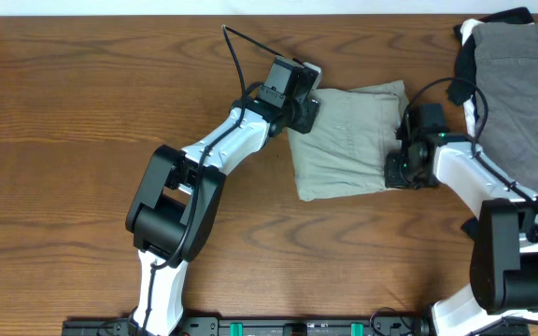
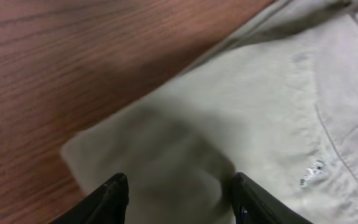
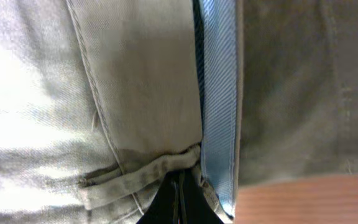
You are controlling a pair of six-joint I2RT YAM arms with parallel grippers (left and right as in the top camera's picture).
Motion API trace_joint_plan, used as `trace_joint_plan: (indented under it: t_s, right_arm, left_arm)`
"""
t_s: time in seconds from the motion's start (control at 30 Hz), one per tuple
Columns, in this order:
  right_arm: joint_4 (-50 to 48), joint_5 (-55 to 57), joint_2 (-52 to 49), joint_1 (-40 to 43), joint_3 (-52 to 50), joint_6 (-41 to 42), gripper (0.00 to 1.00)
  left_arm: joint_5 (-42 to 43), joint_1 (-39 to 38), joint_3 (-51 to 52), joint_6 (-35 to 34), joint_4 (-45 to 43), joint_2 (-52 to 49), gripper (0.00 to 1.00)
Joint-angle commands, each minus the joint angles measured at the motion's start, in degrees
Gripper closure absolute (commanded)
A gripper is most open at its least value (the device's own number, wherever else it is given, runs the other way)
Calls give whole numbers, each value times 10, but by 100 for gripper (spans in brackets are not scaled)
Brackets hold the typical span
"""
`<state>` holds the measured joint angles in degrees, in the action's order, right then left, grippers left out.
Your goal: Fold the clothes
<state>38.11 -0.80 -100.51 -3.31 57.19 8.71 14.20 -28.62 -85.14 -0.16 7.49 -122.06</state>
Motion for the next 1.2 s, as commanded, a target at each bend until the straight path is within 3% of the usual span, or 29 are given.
trace_joint_plan:
  t_s: [0.0,0.17,0.33,0.43,0.53,0.97,1.17]
  right_arm:
    - [30,3,24,10,77,-16,99]
    - [34,-36,39,10,168,-39,99]
    - [-48,-42,32,10,172,-41,99]
    - [-91,-56,10,10,171,-51,99]
    - [-133,-84,-28,11,171,-54,99]
    - [-331,-87,-203,36,171,-108,99]
    - [-389,-126,-201,43,179,-110,99]
  left_arm:
    - [-2,0,-9,5,1,17,46]
    - [-2,-1,-9,5,5,54,46]
    - [-2,-1,-9,5,33,75,46]
    - [-2,-1,-9,5,58,77,57]
    - [-1,-1,-9,5,84,77,62]
    - [-2,-1,-3,5,163,69,62]
    - [-8,-1,-2,5,195,63,62]
